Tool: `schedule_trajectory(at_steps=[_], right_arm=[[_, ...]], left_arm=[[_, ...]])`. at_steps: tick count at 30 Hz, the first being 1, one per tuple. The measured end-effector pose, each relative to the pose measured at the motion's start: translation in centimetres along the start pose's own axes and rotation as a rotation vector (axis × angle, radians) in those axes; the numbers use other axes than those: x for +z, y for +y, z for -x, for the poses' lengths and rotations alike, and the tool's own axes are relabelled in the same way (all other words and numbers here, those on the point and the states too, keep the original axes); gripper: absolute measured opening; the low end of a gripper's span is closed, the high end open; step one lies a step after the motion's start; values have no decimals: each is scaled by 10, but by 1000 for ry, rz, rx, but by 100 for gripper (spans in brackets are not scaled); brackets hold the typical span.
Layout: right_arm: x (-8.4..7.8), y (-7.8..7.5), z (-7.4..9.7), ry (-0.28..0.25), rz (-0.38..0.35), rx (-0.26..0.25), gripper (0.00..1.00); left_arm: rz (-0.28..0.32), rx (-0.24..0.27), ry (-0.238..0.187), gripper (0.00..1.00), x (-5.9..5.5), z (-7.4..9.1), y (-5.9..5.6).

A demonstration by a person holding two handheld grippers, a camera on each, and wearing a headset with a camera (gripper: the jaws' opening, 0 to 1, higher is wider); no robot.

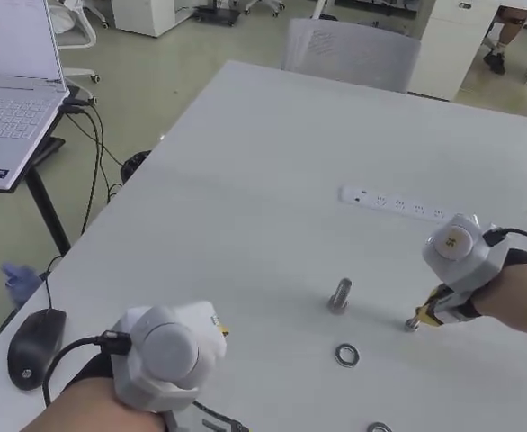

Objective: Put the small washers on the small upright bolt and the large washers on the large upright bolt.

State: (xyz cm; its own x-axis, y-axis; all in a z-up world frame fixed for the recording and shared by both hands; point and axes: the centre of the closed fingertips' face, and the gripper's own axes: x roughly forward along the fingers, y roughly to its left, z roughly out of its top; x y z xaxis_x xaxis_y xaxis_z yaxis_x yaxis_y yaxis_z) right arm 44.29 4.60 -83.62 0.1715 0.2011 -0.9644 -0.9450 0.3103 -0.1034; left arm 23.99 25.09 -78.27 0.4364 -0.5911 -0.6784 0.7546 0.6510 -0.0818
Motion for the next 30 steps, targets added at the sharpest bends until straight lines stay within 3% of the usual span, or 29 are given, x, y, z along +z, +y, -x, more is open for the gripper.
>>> schedule_trajectory(at_steps=[9,30], right_arm=[[-1,12,-7,5,5,8,13],[-3,17,-15,13,16,24,13]], left_arm=[[13,3,9,86,-4,0,-2],[34,11,11,81,-7,-2,-4]])
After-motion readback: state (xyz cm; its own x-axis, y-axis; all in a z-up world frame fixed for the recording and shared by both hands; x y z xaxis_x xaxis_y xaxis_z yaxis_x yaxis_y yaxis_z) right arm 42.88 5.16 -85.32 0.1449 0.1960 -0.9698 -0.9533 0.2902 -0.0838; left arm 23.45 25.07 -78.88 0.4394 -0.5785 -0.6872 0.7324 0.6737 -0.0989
